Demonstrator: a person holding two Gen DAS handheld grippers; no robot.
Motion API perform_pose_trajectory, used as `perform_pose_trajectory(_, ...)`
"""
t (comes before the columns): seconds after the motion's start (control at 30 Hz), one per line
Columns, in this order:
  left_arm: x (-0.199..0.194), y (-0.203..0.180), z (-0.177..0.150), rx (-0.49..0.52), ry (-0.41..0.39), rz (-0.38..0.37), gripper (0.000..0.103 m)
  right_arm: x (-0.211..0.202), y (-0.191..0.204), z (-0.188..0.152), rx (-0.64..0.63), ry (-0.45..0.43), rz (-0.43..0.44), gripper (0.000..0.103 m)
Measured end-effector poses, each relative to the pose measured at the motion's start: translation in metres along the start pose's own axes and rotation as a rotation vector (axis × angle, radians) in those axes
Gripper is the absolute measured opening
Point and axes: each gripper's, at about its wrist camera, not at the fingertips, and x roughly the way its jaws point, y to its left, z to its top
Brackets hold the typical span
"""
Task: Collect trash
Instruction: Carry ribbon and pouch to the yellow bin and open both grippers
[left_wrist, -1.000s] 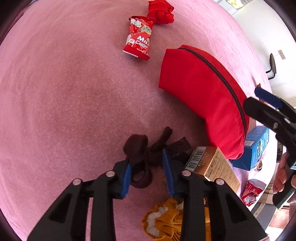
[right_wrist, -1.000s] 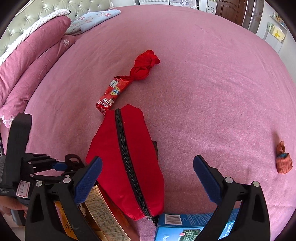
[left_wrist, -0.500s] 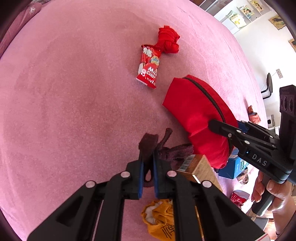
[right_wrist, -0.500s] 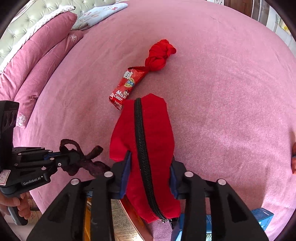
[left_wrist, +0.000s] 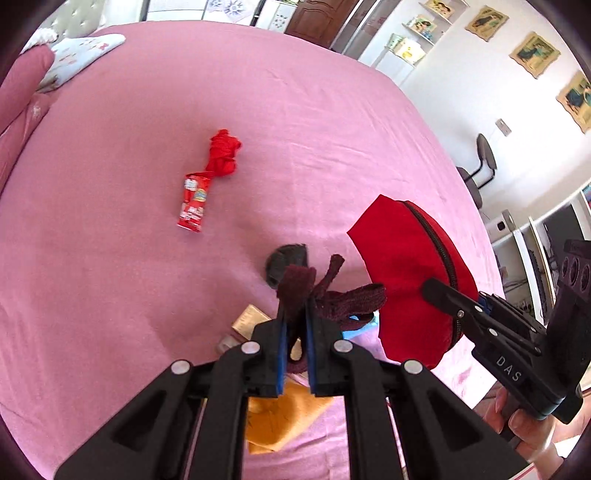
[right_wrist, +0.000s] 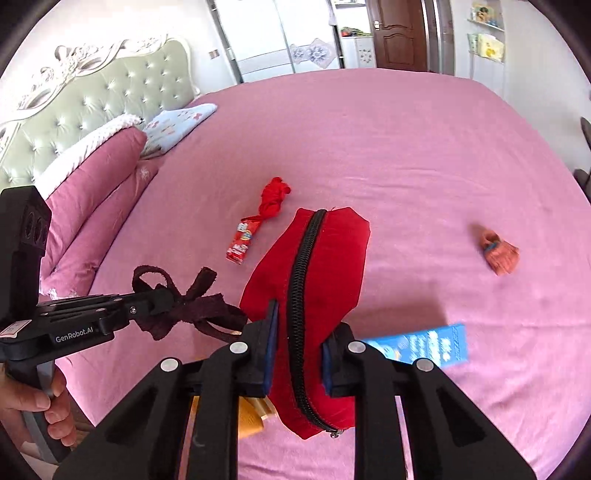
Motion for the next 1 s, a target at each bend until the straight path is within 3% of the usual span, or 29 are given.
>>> perform_pose_trajectory(0.23, 0.028, -0.110, -0.056, 0.172, 0.143, -0.108, 0.008, -0.089, -0.078, -0.088, 0.221, -0.007, -0.168, 0.019)
perform_pose_trajectory(0.43, 0.068, -0.230, -0.129, 0.358, 0.284, -0.198, 0.008, -0.165, -0.151, -0.187, 0.436, 0.002, -0.302, 0.019)
perform_pose_trajectory(0.6, 0.106, -0.312, -0.194, 0.519, 0.384, -0.227, 0.008, -0.219, -0.197, -0.274, 0.593, 0.037, -0.406, 0.019)
perform_pose_trajectory(0.7, 0.121, -0.350, -0.241, 0.606, 0.446, -0.261, 0.008, -0.238, -0.215, -0.325, 0.656, 0.078, -0.447, 0.019)
perform_pose_trajectory(0.83, 0.144, -0.389, -0.303, 0.743, 0.516, -0.253, 0.008, -0.242, -0.226, -0.384, 0.740, 0.125, -0.457, 0.019)
perform_pose_trajectory(1.0, 0.168, -0.412, -0.350, 0.832, 0.555, -0.223, 0.009, -0.242, -0.237, -0.435, 0.814, 0.139, -0.460, 0.019)
